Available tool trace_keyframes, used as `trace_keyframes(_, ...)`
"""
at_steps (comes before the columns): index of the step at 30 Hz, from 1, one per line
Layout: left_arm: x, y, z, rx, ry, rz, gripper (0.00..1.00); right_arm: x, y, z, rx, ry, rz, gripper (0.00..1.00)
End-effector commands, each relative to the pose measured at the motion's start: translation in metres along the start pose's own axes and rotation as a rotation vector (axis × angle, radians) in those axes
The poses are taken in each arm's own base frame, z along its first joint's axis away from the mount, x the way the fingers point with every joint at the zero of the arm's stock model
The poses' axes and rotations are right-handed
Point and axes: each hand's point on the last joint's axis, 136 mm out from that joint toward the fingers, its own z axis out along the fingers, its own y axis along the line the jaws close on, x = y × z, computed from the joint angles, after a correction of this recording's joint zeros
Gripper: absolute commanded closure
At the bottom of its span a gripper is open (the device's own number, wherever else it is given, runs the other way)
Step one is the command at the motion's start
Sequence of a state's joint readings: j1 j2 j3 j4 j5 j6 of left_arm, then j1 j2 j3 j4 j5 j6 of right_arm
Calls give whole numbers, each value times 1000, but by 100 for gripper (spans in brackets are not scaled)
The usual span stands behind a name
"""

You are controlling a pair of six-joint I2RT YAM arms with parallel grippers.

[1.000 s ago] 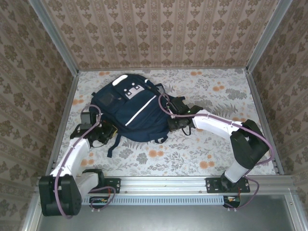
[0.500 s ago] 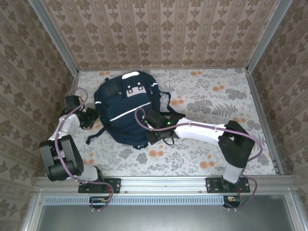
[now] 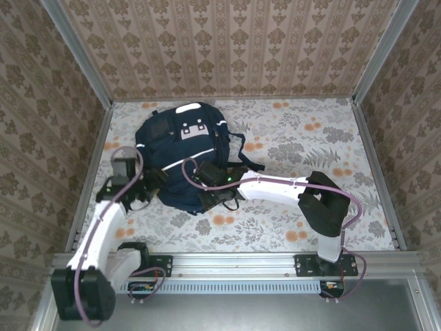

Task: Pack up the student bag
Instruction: Zip the student bag at the middle-left of the table.

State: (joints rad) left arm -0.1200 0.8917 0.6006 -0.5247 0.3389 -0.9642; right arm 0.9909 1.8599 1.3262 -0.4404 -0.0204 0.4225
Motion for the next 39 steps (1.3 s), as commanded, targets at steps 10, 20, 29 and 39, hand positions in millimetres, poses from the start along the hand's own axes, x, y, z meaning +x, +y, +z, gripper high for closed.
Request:
trace_keyframes(10,64,-21,18,91,-25,-266,45,3,1,-4,-50,-20,11,100)
trace_keyframes(20,64,-19,37,-2,-71,-224,77,2,2,-7,-56,-24,6,100)
trace_keyframes(29,51,19,10,-120,-163,-205,100,11,-43,-31,123,8,13,100)
trace_keyframes(39,47,30,-5,-102,-170,-202,100,12,-119,-35,260,33,81,100)
